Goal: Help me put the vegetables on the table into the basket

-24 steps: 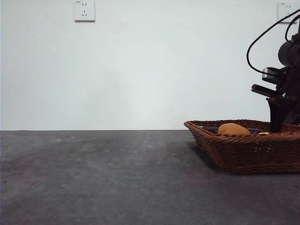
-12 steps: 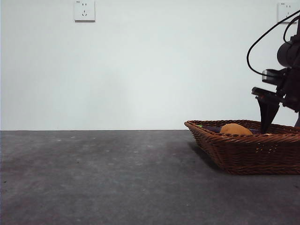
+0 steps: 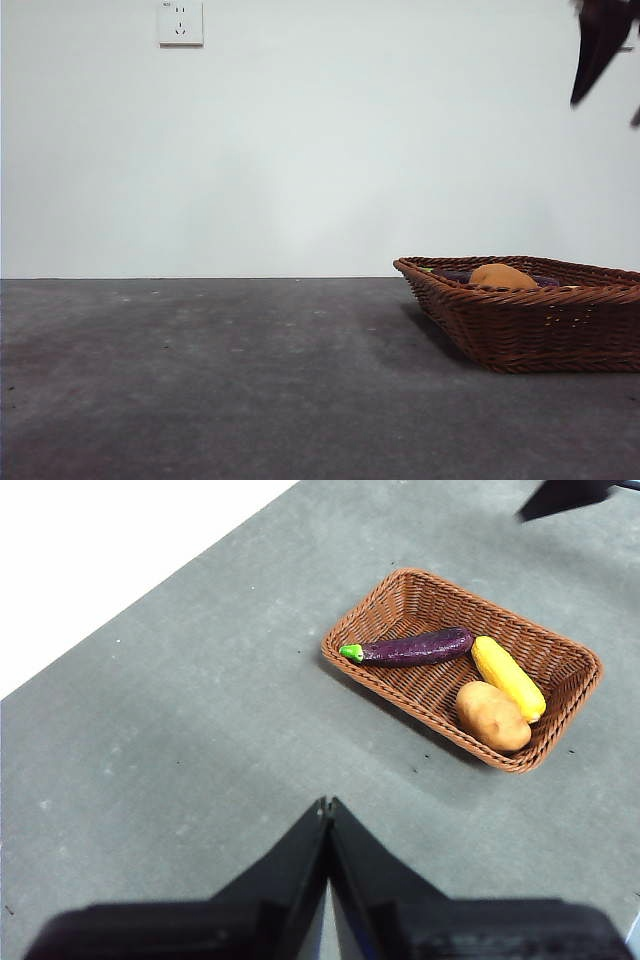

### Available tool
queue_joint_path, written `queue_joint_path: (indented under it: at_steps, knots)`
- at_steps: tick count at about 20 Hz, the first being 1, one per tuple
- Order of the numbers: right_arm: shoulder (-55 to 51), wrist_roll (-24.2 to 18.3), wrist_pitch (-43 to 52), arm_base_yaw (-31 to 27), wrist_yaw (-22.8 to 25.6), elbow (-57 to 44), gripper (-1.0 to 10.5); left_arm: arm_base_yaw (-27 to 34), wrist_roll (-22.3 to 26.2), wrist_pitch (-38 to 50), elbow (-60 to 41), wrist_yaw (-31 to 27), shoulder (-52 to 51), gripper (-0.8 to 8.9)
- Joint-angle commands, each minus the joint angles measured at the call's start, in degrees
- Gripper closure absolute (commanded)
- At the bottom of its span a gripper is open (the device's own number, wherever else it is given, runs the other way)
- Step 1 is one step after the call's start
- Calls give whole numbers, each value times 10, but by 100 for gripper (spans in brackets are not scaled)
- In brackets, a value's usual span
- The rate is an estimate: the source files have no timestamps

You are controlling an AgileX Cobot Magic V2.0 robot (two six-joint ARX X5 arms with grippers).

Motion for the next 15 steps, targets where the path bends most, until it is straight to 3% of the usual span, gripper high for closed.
queue_joint_path:
  at_steps: [1,4,8,12,15]
  knots:
    - [-47,3,-49,1,-52,1,599,2,-8,0,0,1,-2,821]
    - [-100,-6,-130,1,-94,1,602,2,-8,-1,0,2,-2,821]
    - [-148,-57,-250,1,-99,1,615,2,-8,-1,0,1,-2,821]
    - [-169,-78,-285,1,-100,1,969,2,-8,-1,0,1,-2,821]
    - [-185,-78,-285,2,-99,1,958,2,-8,0,0,1,-2,821]
